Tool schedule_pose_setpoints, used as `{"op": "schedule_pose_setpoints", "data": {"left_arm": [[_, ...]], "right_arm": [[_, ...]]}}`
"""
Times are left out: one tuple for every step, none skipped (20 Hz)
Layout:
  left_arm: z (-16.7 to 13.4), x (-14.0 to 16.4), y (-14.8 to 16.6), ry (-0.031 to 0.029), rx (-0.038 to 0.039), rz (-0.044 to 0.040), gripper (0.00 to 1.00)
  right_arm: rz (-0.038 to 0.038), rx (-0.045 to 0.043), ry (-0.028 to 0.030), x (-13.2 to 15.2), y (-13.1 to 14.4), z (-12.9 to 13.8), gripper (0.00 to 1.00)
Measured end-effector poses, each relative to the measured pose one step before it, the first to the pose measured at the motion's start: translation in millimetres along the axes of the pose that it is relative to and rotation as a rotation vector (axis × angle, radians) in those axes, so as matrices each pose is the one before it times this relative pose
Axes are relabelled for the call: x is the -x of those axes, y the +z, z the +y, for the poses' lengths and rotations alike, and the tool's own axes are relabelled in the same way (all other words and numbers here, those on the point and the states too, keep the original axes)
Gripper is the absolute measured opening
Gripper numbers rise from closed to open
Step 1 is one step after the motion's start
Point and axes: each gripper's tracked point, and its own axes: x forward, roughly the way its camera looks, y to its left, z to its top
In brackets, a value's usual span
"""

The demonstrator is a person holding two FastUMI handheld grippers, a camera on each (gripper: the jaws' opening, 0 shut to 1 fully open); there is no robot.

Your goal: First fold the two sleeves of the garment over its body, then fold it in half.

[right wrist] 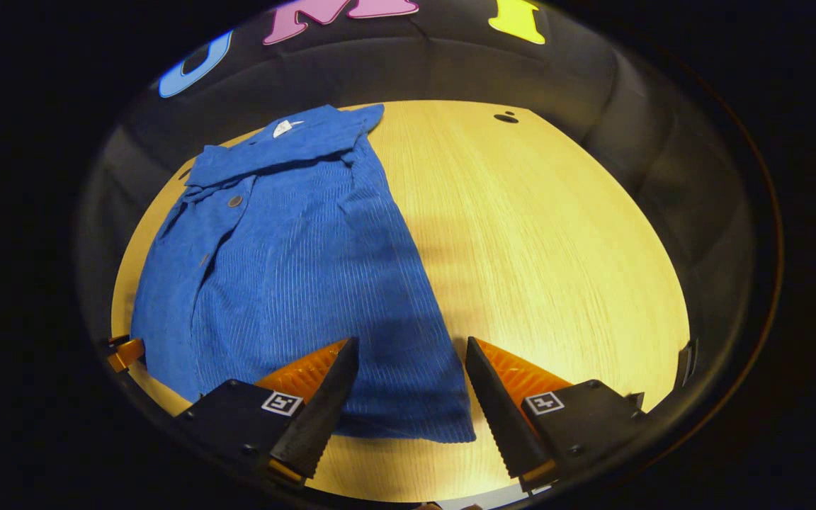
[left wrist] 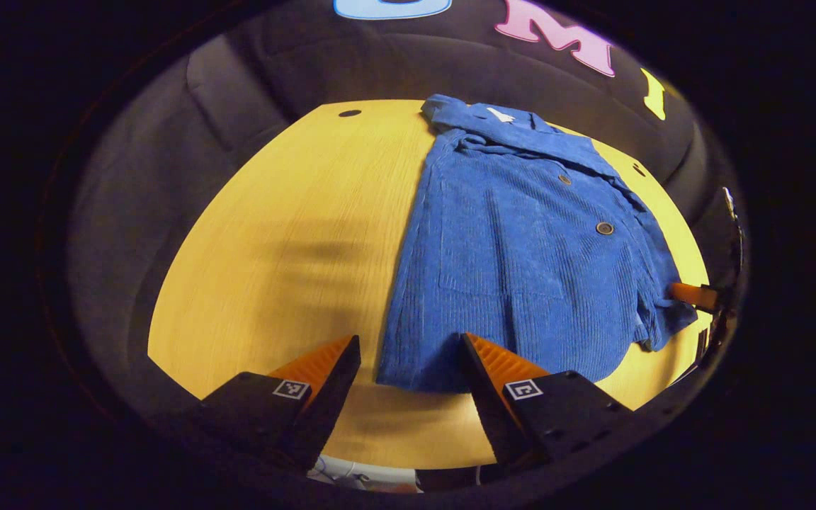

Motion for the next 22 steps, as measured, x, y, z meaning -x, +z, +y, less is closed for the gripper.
{"op": "schedule_pose_setpoints", "data": {"left_arm": [[-2.45,0.64,-2.02,0.00056,-0.02006,0.00070,0.83],[-4.01,0.72,-0.53,-0.00310,-0.00967,0.00500,0.83],[-4.48,-1.56,0.98,-0.00770,-0.00755,0.00335,0.83],[-2.75,-0.19,2.09,0.00003,-0.00939,0.00249,0.81],[-4.33,-2.03,1.18,-0.00429,0.00409,0.00143,0.78],[-3.13,-1.14,0.33,0.00312,0.01960,0.00702,0.62],[-3.31,1.00,-0.21,-0.00732,0.00632,-0.00165,0.58],[-2.47,-1.45,-1.56,-0.00328,-0.00620,0.00398,0.50],[-2.96,-1.20,3.43,-0.00461,-0.00178,-0.00262,0.41],[-2.47,-0.16,-0.44,0.00602,0.01393,0.00031,0.24],[-1.39,-0.45,1.06,0.00896,0.00968,0.00164,0.12],[-4.08,-1.88,2.42,-0.01374,-0.00892,-0.00710,0.12],[-1.86,1.61,-0.99,-0.00928,0.00922,0.00719,0.09],[-5.71,-0.90,2.21,-0.03408,0.00318,-0.00986,0.02],[-6.71,0.72,-0.15,-0.04507,0.01036,0.00145,0.00],[-2.44,0.29,2.27,-0.02763,0.00760,-0.00315,0.00],[1.32,-2.39,-0.25,-0.00846,0.00509,0.00162,0.00],[0.80,0.87,0.80,0.00322,0.01191,0.00506,0.00],[-0.81,2.05,2.66,0.00267,0.01695,0.00009,0.00],[-3.43,4.01,5.54,-0.00842,0.01831,-0.00978,0.00],[-4.05,5.19,6.36,-0.01261,0.01292,-0.01295,0.00],[-3.59,6.89,8.38,-0.01328,0.00577,-0.01634,0.00]], "right_arm": [[0.00393,0.00875,-0.00643,-0.64,-1.60,0.09,0.99],[0.00125,-0.00302,0.00088,0.58,-1.05,0.59,0.93],[-0.00276,-0.00976,-0.00194,-0.31,-0.57,0.48,0.94],[0.00041,0.00015,0.00041,-0.64,1.02,0.17,0.92],[0.00510,0.00439,0.00096,0.25,-0.59,-0.04,0.92],[0.00536,-0.00203,0.00859,-0.31,0.87,3.30,0.97],[0.00742,0.00345,0.00604,-1.48,-0.74,2.03,0.96],[0.00781,0.00454,0.01125,-0.21,0.94,3.97,0.74],[0.00720,0.00700,0.01947,0.54,1.13,6.69,0.61],[0.00330,0.00188,0.01872,-1.40,-0.16,6.22,0.44],[-0.01542,0.00964,0.00472,-1.42,3.17,1.22,0.27],[0.00198,0.01242,0.01620,-0.56,-0.85,3.08,0.11],[0.00399,0.00344,0.01273,0.04,0.84,1.32,0.04],[0.00585,-0.00403,0.02709,-1.14,-0.46,1.95,0.03],[0.00339,-0.01775,0.01776,-0.25,0.52,0.58,0.03],[0.00009,-0.02728,0.01294,0.98,1.59,-0.92,0.02],[0.00448,-0.00903,0.00973,-0.44,0.96,1.53,0.01],[-0.00128,0.00014,-0.00545,-0.69,0.83,-1.23,0.01],[-0.00199,0.00781,-0.00535,1.49,1.17,-0.02,0.01],[-0.01028,0.01428,-0.00708,2.31,4.62,1.15,0.01],[-0.01374,0.01071,0.00478,4.13,6.39,3.54,0.01],[-0.02029,0.00171,0.01073,4.24,9.99,5.59,0.01]]}}
